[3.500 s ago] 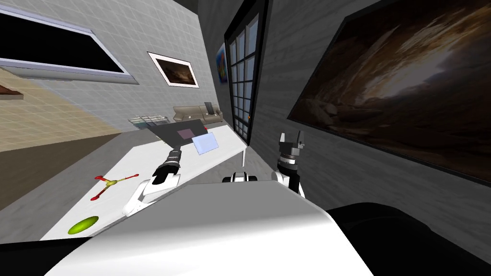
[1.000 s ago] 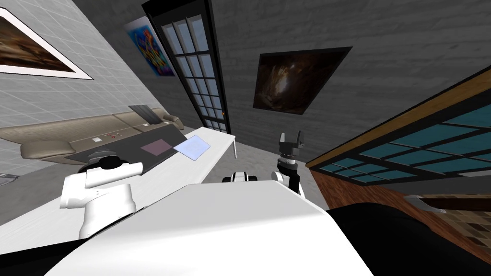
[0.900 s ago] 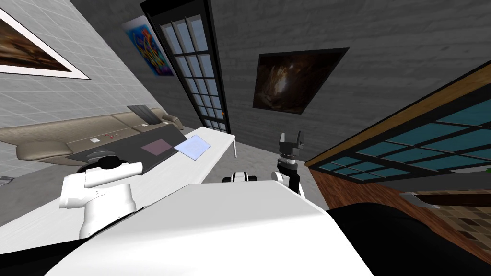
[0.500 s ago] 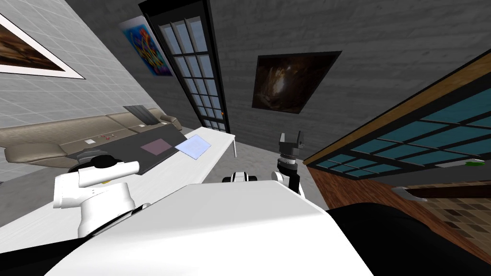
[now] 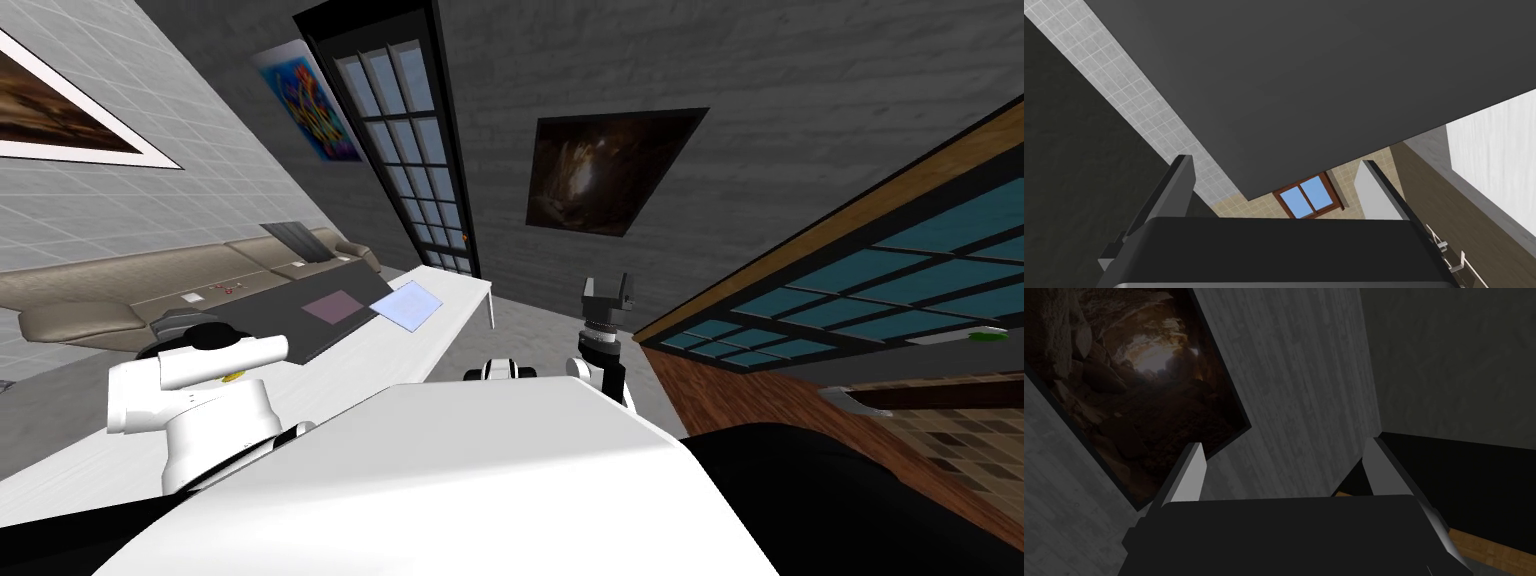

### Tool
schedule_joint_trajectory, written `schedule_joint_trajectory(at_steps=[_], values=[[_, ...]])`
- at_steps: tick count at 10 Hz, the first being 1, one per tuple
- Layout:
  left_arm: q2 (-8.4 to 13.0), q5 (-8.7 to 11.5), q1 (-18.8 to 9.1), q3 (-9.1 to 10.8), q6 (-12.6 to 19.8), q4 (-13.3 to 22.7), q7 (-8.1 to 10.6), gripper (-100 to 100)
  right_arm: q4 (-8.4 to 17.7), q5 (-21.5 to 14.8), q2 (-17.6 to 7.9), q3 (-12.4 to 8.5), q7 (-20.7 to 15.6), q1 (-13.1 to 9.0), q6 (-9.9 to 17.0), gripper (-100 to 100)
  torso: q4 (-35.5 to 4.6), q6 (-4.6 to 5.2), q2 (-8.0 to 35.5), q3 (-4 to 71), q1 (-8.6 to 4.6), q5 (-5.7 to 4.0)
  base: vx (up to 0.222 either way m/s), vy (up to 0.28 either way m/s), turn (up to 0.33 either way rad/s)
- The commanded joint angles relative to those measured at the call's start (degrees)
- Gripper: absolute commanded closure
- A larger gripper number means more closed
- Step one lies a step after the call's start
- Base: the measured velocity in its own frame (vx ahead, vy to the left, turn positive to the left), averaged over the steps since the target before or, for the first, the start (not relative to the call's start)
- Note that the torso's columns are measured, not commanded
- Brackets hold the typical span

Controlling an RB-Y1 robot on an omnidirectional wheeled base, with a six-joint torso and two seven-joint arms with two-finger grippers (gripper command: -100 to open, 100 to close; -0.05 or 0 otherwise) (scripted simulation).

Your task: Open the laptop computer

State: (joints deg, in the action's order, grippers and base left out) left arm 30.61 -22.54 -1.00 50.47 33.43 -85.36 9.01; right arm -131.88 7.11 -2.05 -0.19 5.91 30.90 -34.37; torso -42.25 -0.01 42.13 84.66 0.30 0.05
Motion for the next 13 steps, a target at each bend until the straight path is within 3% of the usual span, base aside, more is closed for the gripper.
schedule_joint_trajectory(at_steps=[1,2,3,8,13], values=[[0.05,0.0,-0.01,0.02,0.03,0.0,-0.01,100,0.0,0.0,0.0,0.0,0.0,0.0,0.0,0,0.0,0.03,0.07,-0.03,-0.2,0.01,0.001,0.01,0.009],[0.92,1.24,-0.56,0.0,2.9,-0.09,-0.85,100,0.0,0.0,0.01,0.01,0.0,0.0,0.0,0,-0.03,0.06,0.13,-0.09,-0.4,-0.05,-0.034,0.048,-0.091],[0.92,1.24,-0.56,0.0,3.27,-0.09,-0.85,100,0.0,0.0,0.01,0.01,0.0,-0.01,0.0,0,-0.07,0.12,0.21,-0.13,-0.25,-0.06,-0.006,0.04,-0.008],[3.51,5.0,-2.27,-0.08,11.6,-0.31,-3.34,100,0.0,0.0,0.0,0.01,0.0,-0.01,0.0,0,0.0,0.08,0.05,-0.05,-0.05,0.07,-0.008,0.061,-0.049],[5.24,7.51,-3.41,-0.14,19.42,-0.46,-5.0,100,0.0,0.0,0.0,0.01,0.0,-0.01,0.0,0,0.0,0.18,0.04,-0.03,-0.28,-0.03,-0.026,0.07,-0.07]])
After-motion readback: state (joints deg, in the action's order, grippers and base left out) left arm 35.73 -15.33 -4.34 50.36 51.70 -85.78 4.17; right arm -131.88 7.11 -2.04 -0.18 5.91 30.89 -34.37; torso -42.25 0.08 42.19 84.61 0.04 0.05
